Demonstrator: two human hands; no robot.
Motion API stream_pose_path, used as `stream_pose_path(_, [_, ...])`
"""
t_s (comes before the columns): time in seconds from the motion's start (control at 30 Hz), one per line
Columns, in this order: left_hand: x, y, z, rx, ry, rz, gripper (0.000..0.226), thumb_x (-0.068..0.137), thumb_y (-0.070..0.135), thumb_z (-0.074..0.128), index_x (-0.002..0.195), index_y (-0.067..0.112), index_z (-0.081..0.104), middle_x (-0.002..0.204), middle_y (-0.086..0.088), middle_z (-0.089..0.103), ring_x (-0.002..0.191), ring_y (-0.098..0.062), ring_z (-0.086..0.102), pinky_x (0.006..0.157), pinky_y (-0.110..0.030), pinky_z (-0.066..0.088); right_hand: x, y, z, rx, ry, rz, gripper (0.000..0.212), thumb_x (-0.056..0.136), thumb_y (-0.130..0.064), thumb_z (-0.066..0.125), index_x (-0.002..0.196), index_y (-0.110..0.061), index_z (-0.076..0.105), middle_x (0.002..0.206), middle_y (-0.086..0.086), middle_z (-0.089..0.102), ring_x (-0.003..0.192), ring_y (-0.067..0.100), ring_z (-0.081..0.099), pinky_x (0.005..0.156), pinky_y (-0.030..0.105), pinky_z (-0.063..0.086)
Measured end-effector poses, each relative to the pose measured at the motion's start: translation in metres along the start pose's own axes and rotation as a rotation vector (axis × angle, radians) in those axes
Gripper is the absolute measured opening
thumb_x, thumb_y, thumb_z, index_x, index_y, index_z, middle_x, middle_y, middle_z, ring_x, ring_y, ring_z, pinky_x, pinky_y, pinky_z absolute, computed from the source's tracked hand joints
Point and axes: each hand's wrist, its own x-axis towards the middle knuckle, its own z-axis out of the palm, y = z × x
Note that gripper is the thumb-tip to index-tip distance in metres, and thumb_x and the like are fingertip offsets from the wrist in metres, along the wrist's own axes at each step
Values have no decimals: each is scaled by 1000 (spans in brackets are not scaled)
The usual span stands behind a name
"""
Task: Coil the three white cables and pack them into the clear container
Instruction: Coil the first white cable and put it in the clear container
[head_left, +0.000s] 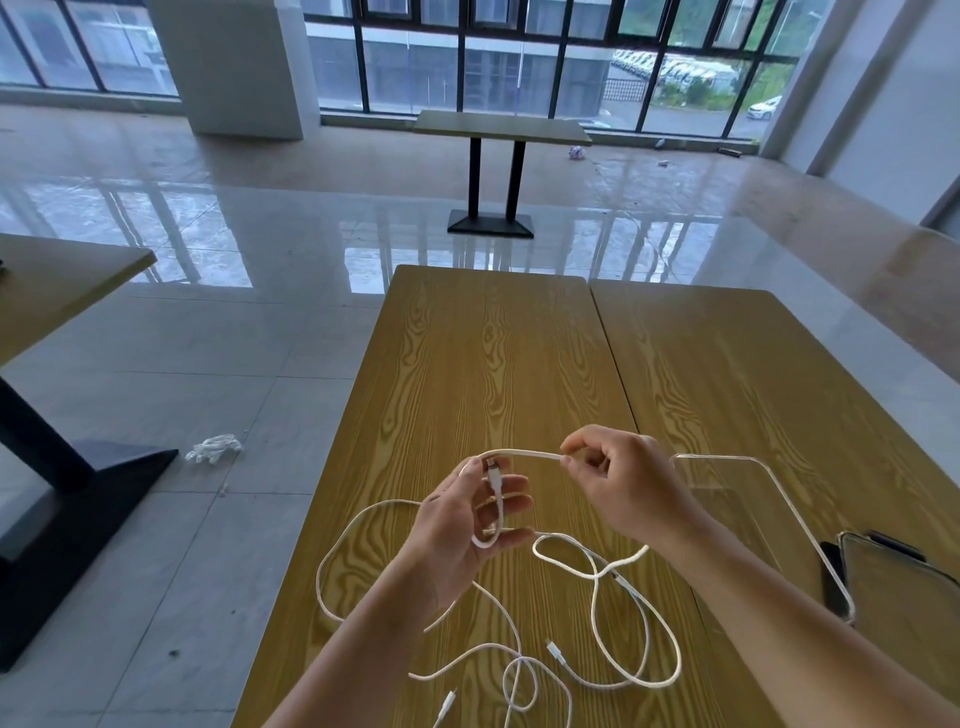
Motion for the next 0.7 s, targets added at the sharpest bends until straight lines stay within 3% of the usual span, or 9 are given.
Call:
stream_pose_path(0.1, [5, -4, 5, -83, 74, 10, 35, 106, 32, 37, 118, 14, 64, 108, -19, 74, 98, -30, 73, 73, -45, 60, -7, -4, 9, 13, -37, -3, 9, 92, -17, 68, 88, -17, 76, 57, -20, 56, 64, -13, 59, 54, 5, 41])
stream_pose_path(0.23, [12, -1, 14, -332, 105, -1, 32, 104, 32, 41, 121, 13, 61, 104, -25, 73, 97, -36, 72, 89, -50, 56, -12, -10, 19, 3, -96, 11, 11, 93, -20, 66, 89, -16, 76, 56, -17, 56, 48, -4, 54, 49, 9, 39])
stream_pose_path(0.37, [20, 5, 19, -492, 140, -5, 35, 104, 35, 41, 115, 12, 65, 87, -20, 65, 75, -32, 71, 74, -46, 60, -15, -16, 22, 87, -191, 4, 12, 96, -26, 64, 96, -21, 75, 54, -14, 55, 42, 1, 49, 44, 15, 36])
stream_pose_path(0.5, [33, 16, 12, -567, 220, 51, 34, 104, 33, 39, 112, 10, 62, 75, -7, 50, 60, -17, 49, 58, -31, 47, -17, -16, 19, 140, -391, 7, 19, 98, -25, 59, 112, -27, 72, 59, -4, 60, 45, 3, 45, 46, 24, 41])
stream_pose_path(0.57, [40, 27, 4, -548, 275, 104, 30, 105, 32, 35, 111, 12, 58, 74, -6, 46, 58, -15, 43, 56, -28, 40, -20, -12, 15, 137, -484, 30, 24, 99, -23, 57, 119, -27, 69, 60, -7, 58, 45, 3, 45, 46, 21, 42])
stream_pose_path(0.7, [52, 43, -14, -513, 383, 149, 29, 105, 34, 35, 106, 15, 57, 79, -6, 44, 63, -14, 41, 59, -27, 39, -23, -14, 1, 107, -544, 31, 33, 100, -20, 55, 132, -25, 62, 63, -12, 62, 43, 0, 49, 45, 13, 41])
